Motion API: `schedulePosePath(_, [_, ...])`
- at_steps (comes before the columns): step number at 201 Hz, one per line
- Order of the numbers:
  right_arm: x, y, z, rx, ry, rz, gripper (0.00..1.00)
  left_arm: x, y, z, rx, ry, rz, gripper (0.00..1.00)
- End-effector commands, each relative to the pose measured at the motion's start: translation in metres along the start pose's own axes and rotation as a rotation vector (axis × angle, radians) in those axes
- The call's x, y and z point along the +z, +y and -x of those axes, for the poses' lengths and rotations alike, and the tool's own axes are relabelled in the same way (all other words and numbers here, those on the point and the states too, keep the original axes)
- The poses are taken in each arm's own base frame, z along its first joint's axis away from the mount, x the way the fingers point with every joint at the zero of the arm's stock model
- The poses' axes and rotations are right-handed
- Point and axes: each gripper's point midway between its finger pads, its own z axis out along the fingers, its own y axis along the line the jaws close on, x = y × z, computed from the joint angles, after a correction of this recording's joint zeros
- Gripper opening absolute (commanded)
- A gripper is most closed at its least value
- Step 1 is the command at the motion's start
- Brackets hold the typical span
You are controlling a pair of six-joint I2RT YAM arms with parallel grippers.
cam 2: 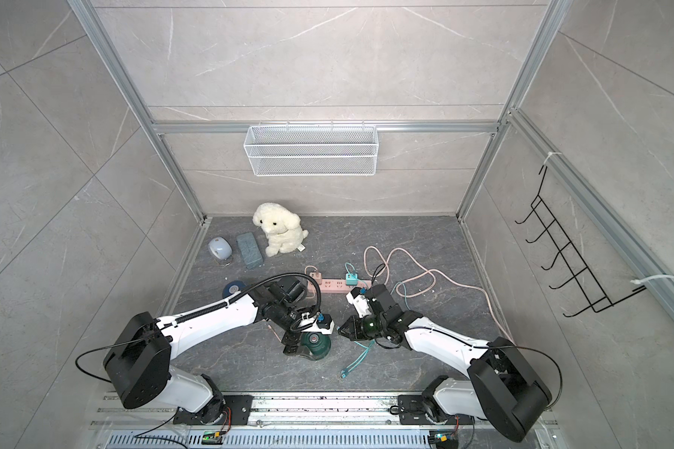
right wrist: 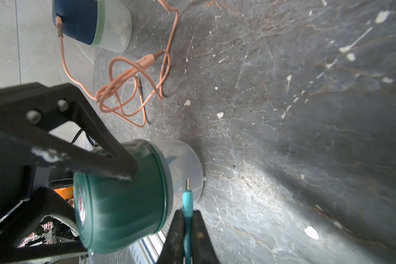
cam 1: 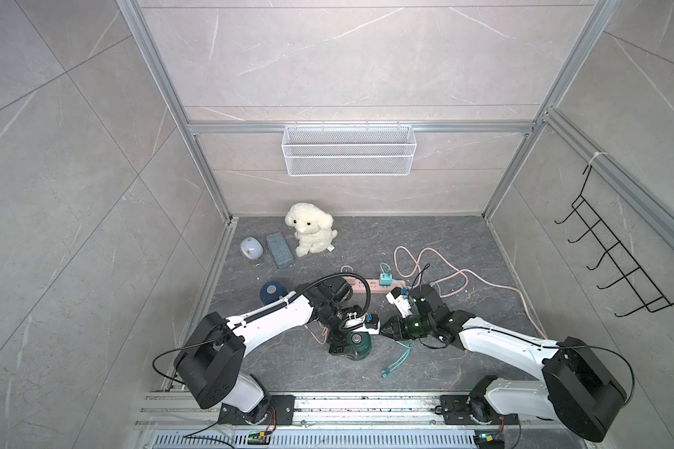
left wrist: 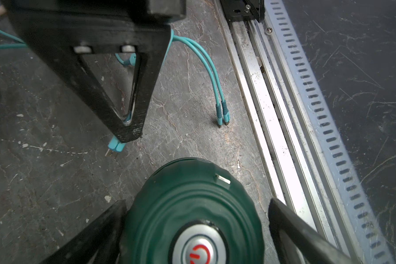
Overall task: Charge the cordless meat grinders
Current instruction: Pick up the cordless meat grinder at the center of the board.
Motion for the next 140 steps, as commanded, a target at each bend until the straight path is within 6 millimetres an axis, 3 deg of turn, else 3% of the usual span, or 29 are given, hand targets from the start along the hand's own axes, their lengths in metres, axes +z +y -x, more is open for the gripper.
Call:
schedulePosePath(1, [-0.001,0.001,-0.003,-0.004,0.003,0.011,0.09,0.002,0.002,0.001,-0.015,0.011,-0.008,0.92])
schedulePosePath(34, [-0.008,0.007,-0.006,-0.023,0.012,0.029,0.09,0.005,0.022,0.001,-0.069,0.006,0.075,0.75])
schedulePosePath(53, [-0.014,0.014,-0.007,-0.036,0.010,0.067,0.09,0.001,0.036,0.004,-0.087,-0.009,0.163,0.70])
schedulePosePath(96, [-0.023,0.035,-0.009,-0.091,0.023,0.190,0.08,-0.006,0.056,-0.011,-0.152,0.030,0.294,0.68])
schedulePosePath(140, [-0.025,0.059,-0.001,-0.110,0.012,0.357,0.08,-0.032,0.062,-0.013,-0.186,-0.034,0.344,0.66])
